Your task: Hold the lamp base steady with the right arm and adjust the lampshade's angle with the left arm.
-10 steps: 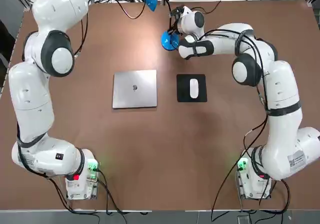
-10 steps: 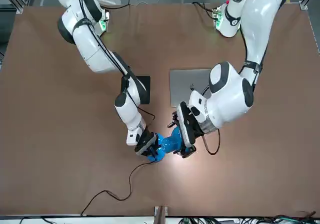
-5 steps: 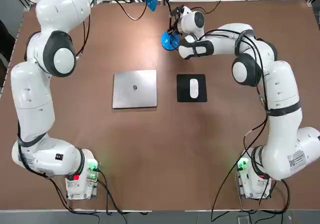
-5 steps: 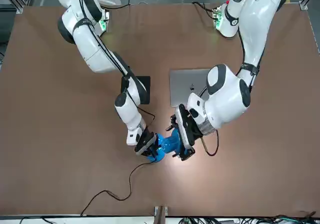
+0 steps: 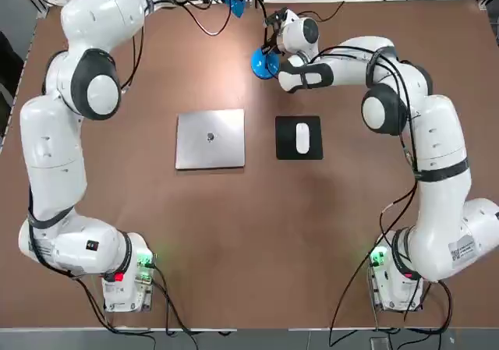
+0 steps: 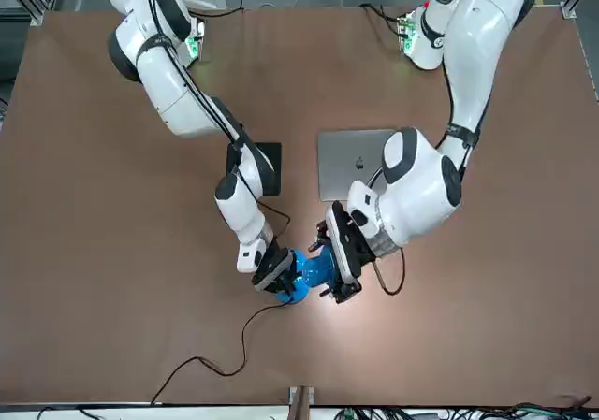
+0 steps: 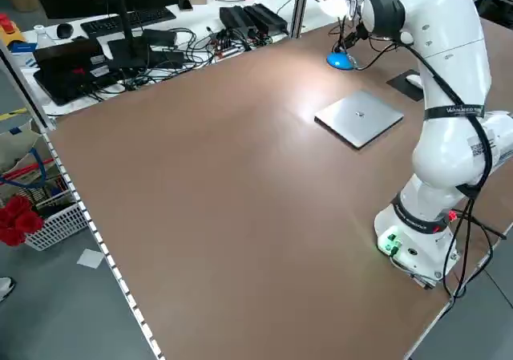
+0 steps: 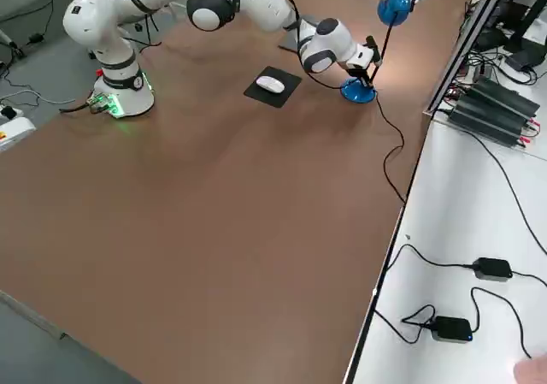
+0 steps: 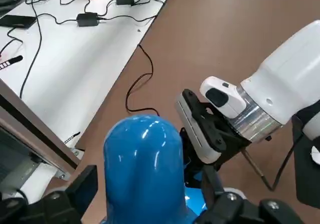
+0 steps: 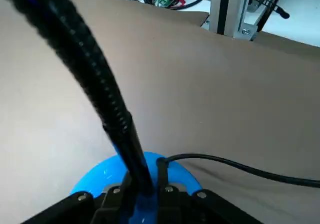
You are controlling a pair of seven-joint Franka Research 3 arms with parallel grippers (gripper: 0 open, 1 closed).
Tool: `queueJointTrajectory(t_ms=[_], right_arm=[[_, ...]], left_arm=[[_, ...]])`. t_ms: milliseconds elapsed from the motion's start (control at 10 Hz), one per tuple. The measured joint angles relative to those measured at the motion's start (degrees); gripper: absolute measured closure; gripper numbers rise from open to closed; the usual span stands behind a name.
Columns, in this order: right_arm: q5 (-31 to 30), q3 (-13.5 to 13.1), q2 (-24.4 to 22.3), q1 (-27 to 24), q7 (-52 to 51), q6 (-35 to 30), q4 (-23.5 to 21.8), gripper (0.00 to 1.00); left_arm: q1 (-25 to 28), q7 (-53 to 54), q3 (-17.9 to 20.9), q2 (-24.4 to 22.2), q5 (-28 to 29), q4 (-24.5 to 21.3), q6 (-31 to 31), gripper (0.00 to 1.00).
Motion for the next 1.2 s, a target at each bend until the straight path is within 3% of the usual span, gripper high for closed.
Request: queueJointTrajectory(t_ms=[1000, 1200], right_arm=[[0.0, -0.6, 0.0, 0.4, 0.0, 0.3, 0.0, 0.78], [0.0, -0.8, 0.0, 0.5, 0.0, 0.4, 0.0, 0.78]], left_arm=[[-1.0, 0.0, 0.0, 1.6, 0.0, 0.0, 3.5, 0.23], [-1.1, 0.0, 0.0, 1.6, 0.0, 0.0, 3.9, 0.3]])
